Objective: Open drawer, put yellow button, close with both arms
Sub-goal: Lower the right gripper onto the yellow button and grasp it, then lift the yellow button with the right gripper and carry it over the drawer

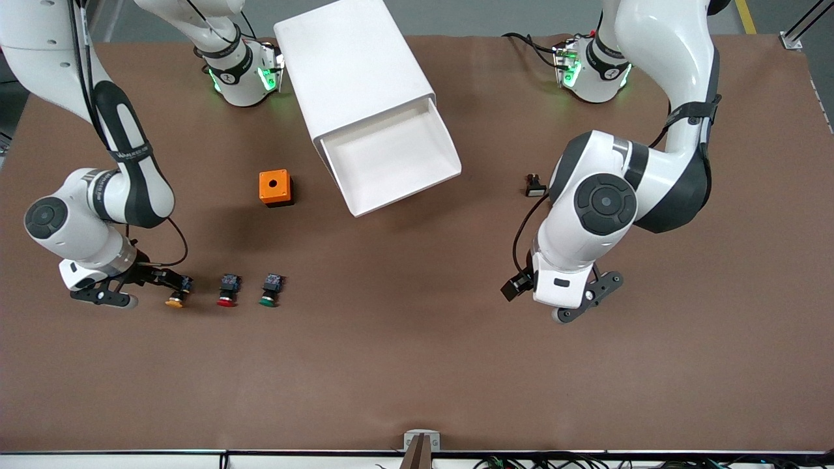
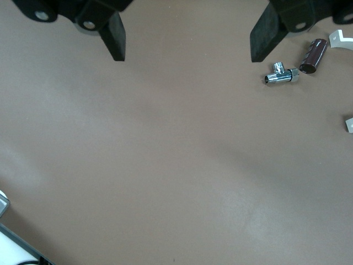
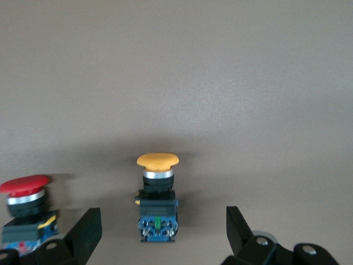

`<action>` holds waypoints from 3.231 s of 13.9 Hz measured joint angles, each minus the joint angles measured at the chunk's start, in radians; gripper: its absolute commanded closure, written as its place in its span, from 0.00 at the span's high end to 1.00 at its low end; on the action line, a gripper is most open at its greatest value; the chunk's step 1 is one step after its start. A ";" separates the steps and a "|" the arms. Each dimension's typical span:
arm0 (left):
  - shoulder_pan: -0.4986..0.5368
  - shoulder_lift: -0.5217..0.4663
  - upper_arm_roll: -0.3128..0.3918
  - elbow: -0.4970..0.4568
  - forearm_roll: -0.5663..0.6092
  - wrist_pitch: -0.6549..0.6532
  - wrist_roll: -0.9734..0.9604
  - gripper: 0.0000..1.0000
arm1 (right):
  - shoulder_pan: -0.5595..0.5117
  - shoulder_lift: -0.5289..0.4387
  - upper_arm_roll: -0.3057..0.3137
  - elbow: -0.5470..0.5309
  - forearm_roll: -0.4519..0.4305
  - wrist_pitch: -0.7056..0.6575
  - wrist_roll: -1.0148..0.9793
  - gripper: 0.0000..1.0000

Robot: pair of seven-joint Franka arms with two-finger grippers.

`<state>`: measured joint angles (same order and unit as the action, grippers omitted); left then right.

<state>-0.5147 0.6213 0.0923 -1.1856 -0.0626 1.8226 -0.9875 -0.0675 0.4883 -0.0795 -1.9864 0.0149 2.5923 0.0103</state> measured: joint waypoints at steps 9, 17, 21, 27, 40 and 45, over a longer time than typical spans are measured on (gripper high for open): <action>-0.004 0.000 -0.022 -0.057 0.000 -0.003 0.000 0.99 | 0.000 0.069 0.000 -0.001 0.000 0.035 0.000 1.00; -0.003 -0.001 -0.024 -0.057 0.000 -0.003 0.000 0.99 | 0.000 0.074 0.002 -0.004 0.000 0.033 0.000 0.24; -0.003 -0.001 -0.024 -0.057 0.000 -0.003 0.000 0.99 | 0.000 0.074 0.002 -0.004 0.000 0.033 0.000 0.00; -0.002 -0.001 -0.024 -0.057 0.000 -0.003 0.000 0.99 | 0.000 0.056 0.005 0.032 0.000 -0.030 0.000 0.00; 0.000 -0.005 -0.024 -0.058 0.000 -0.003 0.000 0.99 | 0.098 -0.274 0.025 0.170 0.070 -0.655 0.265 0.00; 0.001 -0.011 -0.024 -0.058 0.000 -0.003 0.000 0.99 | 0.185 -0.379 0.028 0.169 0.084 -0.785 0.477 0.00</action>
<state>-0.5139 0.6106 0.0687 -1.2434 -0.0626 1.8191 -0.9875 0.1174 0.1091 -0.0515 -1.8178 0.0988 1.8077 0.4872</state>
